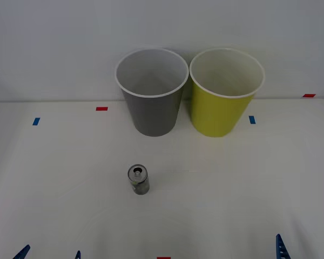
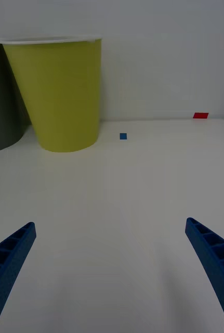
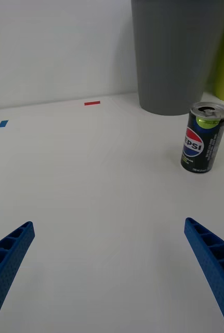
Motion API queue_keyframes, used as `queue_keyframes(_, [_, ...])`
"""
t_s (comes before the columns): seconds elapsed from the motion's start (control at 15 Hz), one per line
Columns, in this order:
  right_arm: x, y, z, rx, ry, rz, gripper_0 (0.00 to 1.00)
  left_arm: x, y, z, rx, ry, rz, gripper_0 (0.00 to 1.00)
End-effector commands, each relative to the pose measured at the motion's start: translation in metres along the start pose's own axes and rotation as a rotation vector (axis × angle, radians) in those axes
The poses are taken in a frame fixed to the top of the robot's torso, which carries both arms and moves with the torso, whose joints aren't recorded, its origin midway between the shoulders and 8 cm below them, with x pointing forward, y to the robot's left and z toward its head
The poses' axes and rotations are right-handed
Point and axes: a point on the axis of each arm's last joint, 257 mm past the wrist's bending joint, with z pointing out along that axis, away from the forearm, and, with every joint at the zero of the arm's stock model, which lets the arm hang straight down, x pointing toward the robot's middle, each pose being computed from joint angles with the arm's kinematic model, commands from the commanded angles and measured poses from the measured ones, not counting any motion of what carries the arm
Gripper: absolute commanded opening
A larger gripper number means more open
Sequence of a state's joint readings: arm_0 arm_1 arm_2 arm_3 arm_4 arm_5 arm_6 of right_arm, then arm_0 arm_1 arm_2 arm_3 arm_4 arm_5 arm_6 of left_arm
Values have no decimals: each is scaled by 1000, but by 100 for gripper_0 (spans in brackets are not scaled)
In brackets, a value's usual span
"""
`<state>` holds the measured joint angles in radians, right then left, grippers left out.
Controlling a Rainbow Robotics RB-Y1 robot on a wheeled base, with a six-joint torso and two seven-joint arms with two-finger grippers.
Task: Put cans in the gray bin and PET bottles in the light green bin.
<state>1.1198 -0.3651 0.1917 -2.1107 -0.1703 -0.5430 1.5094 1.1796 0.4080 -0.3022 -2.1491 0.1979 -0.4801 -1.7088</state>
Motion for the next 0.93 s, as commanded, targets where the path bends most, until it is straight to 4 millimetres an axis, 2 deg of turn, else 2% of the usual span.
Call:
queue_keyframes(0.07, [0,0,0,0,0,0,100,0,0,0,0,0,0,100])
queue_keyframes(0.93, [0,0,0,0,0,0,100,0,0,0,0,0,0,100])
